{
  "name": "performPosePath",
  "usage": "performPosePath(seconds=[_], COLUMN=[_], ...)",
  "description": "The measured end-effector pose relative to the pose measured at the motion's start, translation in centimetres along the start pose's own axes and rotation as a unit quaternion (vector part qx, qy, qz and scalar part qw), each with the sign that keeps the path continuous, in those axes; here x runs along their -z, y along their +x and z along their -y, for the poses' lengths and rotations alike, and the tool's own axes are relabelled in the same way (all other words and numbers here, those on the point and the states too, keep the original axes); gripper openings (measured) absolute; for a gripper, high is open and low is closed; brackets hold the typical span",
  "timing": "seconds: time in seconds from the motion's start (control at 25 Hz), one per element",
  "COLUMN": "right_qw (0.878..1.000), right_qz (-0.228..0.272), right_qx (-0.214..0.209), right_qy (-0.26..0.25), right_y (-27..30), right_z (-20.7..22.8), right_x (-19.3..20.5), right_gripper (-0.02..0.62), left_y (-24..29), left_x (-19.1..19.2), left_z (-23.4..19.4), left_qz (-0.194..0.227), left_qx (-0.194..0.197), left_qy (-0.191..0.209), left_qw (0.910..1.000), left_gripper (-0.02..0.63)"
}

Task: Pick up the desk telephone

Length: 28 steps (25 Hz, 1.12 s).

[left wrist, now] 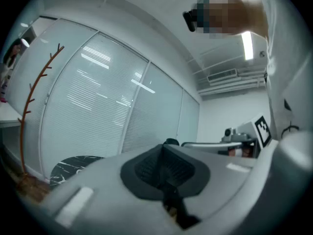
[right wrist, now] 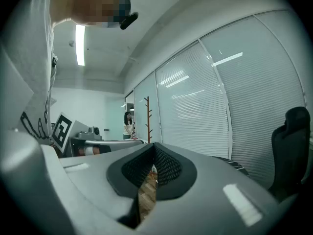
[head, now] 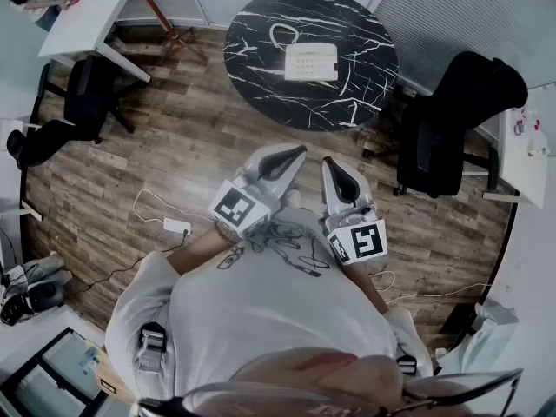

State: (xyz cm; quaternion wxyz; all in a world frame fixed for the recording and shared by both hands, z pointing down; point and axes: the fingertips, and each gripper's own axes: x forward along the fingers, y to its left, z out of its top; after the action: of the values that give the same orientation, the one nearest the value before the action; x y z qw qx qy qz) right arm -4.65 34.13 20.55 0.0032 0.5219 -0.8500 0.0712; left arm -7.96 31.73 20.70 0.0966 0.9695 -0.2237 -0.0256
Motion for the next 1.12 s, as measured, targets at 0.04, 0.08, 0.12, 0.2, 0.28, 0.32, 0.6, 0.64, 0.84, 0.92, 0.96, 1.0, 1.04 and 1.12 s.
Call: performPosePath(seconds=[0.04, 0.08, 0.12, 0.2, 0.28, 0.32, 0.6, 0.64, 0.84, 0.92, 0.96, 1.0, 1.04, 1.12], right_qw=[1.0, 1.0, 1.0, 1.0, 1.0, 1.0, 1.0, 1.0, 1.0, 0.999, 0.999, 0.999, 0.999, 0.999], right_qz=[0.001, 0.001, 0.002, 0.002, 0.002, 0.002, 0.008, 0.008, 0.006, 0.003, 0.002, 0.002, 0.001, 0.002], right_qx=[0.0, -0.001, -0.001, -0.002, -0.002, -0.003, -0.011, -0.014, -0.028, -0.032, -0.033, -0.034, -0.034, -0.035], right_qy=[0.001, 0.001, 0.001, 0.002, 0.003, 0.004, 0.009, 0.006, -0.002, -0.002, -0.002, -0.002, -0.001, -0.001], right_y=[-0.1, -0.1, -0.2, -0.4, -0.7, -0.8, -2.1, -2.3, -3.3, -3.5, -3.7, -3.7, -3.8, -3.6], right_z=[0.1, 0.1, 0.2, 0.4, 0.6, 0.8, 2.3, 2.4, 3.4, 3.7, 3.8, 3.9, 4.0, 4.2], right_x=[0.0, 0.0, 0.0, 0.1, 0.2, 0.2, 0.3, 0.3, 0.7, 1.0, 1.1, 1.2, 1.3, 1.5], right_gripper=[0.006, 0.006, 0.006, 0.006, 0.006, 0.006, 0.006, 0.006, 0.006, 0.006, 0.006, 0.006, 0.006, 0.006], left_y=[0.1, 0.1, 0.2, 0.3, 0.5, 0.6, 1.8, 2.0, 2.6, 2.7, 2.7, 2.7, 2.8, 2.9], left_x=[0.0, 0.0, 0.1, 0.3, 0.3, 0.3, 1.0, 1.0, 1.7, 2.0, 2.0, 2.1, 2.2, 2.4], left_z=[0.1, 0.1, 0.1, 0.3, 0.5, 0.6, 1.6, 1.7, 2.5, 2.7, 2.8, 2.9, 3.0, 2.8], left_qz=[-0.001, -0.002, -0.003, -0.008, -0.005, -0.005, -0.005, -0.002, -0.002, -0.002, -0.001, -0.001, -0.001, -0.003], left_qx=[0.0, 0.0, -0.001, -0.003, -0.005, -0.007, -0.022, -0.025, -0.043, -0.051, -0.055, -0.057, -0.059, -0.061], left_qy=[0.001, 0.002, 0.003, 0.003, 0.004, 0.004, 0.003, 0.002, 0.007, 0.001, -0.003, -0.006, -0.008, -0.009], left_qw=[1.0, 1.0, 1.0, 1.0, 1.0, 1.0, 0.9997, 0.9997, 0.9991, 0.9987, 0.9985, 0.9983, 0.9982, 0.9981], left_gripper=[0.003, 0.003, 0.003, 0.003, 0.003, 0.003, 0.003, 0.003, 0.003, 0.003, 0.004, 0.003, 0.003, 0.003])
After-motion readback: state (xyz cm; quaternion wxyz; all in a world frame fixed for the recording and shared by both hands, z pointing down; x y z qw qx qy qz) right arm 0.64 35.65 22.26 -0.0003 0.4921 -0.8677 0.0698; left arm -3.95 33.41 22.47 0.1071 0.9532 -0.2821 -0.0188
